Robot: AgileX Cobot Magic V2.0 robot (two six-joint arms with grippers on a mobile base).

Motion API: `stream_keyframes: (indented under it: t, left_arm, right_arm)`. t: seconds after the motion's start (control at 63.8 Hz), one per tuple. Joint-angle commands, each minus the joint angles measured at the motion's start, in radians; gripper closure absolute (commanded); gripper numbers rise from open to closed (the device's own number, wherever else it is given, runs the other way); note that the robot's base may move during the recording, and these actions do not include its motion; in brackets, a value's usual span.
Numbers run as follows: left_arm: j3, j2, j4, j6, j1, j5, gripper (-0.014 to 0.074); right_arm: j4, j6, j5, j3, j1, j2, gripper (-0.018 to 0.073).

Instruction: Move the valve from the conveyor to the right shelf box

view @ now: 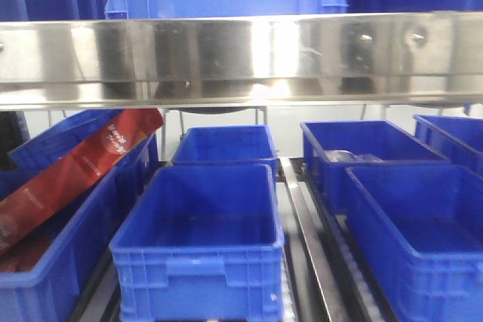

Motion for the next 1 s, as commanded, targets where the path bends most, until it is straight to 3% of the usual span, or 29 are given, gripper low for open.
stream_keyframes:
  t: [0.0,0.486,0.987]
  left_arm:
    - [-0.011,-0.012,-0.002,-0.005,-0.004,-0.039,0.0707]
    - [-0.011,-0.012,-0.002,-0.005,-0.004,-0.053,0.0707]
    - [-0.011,-0.012,-0.002,-0.005,-0.004,-0.321,0.0707]
  right_arm:
    - [-0.004,-0.009,-0.057,-0.015,0.0,-0.01,0.0713]
    - [-0.004,-0.009,-0.057,-0.015,0.0,-0.01,0.0713]
    - [-0.004,-0.009,-0.057,-0.015,0.0,-0.01,0.0713]
